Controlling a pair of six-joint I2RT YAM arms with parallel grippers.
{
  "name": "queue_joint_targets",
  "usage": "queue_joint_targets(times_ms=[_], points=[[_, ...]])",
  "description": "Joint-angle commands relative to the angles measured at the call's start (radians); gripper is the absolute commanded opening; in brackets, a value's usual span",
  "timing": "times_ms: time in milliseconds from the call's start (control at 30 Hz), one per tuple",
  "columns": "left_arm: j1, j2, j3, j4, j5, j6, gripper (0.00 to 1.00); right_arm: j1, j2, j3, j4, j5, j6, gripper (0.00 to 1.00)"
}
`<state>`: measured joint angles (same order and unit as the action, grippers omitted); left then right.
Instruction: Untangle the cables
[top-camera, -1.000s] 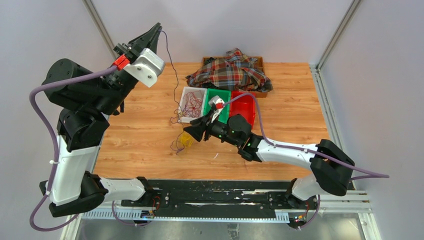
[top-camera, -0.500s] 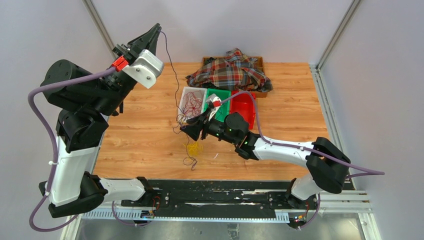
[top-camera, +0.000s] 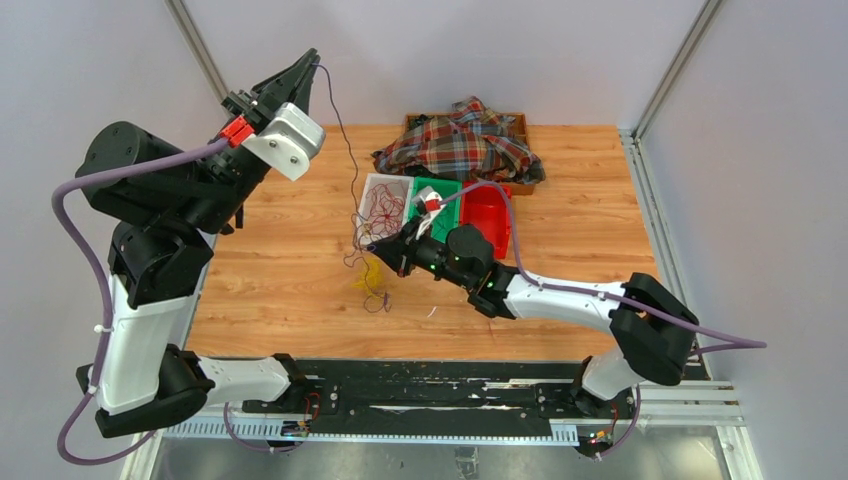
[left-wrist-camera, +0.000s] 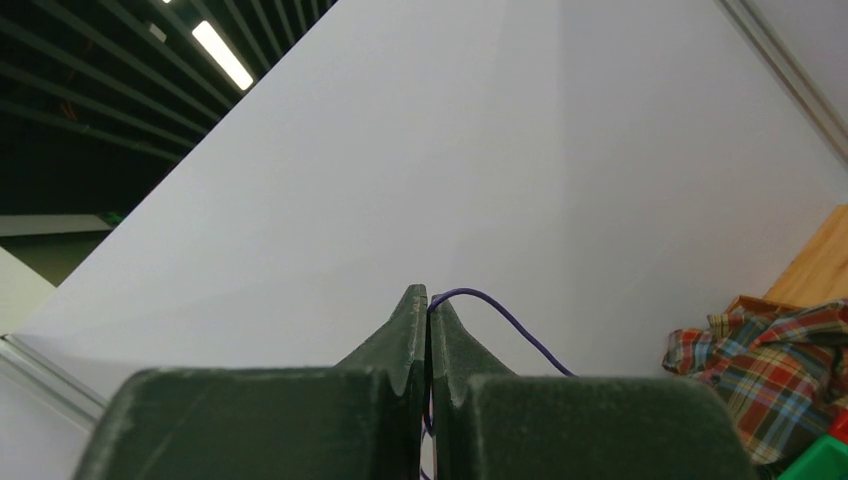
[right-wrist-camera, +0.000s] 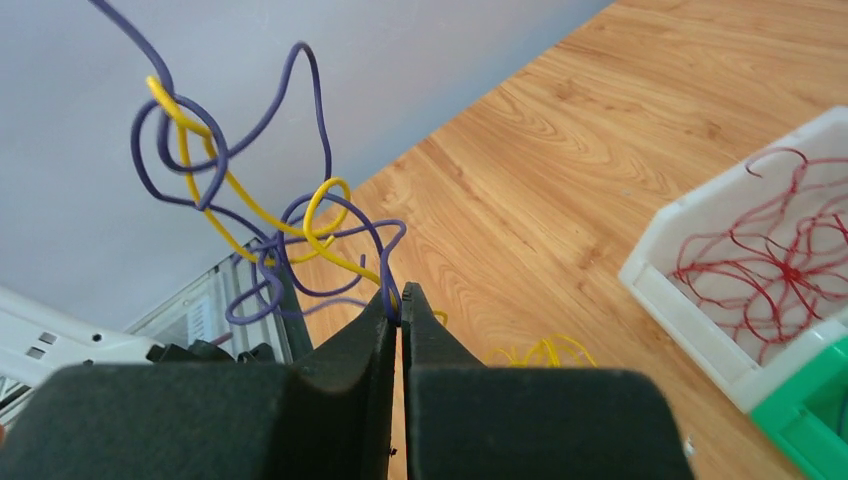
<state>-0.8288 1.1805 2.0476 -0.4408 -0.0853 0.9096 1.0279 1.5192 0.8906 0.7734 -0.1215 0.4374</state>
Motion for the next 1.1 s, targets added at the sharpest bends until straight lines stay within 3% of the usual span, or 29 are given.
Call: queue_joint_targets(times_ms=[0,100,433,600,833,1067], points=[[-0.009,-0.019,0.011,0.029,-0.014,0.058,0.01,0.004,-0.084,-0.092,-0.047,0.078,-0.001,0.01],[-0.009,-0.021,0.003,0.048,-0.043,0.102,0.01,-0.001,-0.191,-0.19,-0.124,0.125,0.013,0.01],[-0.009,-0.005,0.001,0.168,-0.139,0.223,0.01,-0.004,-0.592,-0.357,-0.791,0.387,0.121,0.01],[-0.009,0.017,0.024,0.262,-0.176,0.321,0.01,-0.017,-0.697,-0.387,-1.019,0.446,0.226,0.01],[-0.009,0.078,0.113,0.422,-0.202,0.44,0.01,-0.03,-0.708,-0.381,-1.157,0.459,0.25,0.01],[-0.009,0.244,0.448,0.621,-0.146,0.477,0.0,-0.037,-0.674,-0.356,-1.21,0.422,0.23,0.01]])
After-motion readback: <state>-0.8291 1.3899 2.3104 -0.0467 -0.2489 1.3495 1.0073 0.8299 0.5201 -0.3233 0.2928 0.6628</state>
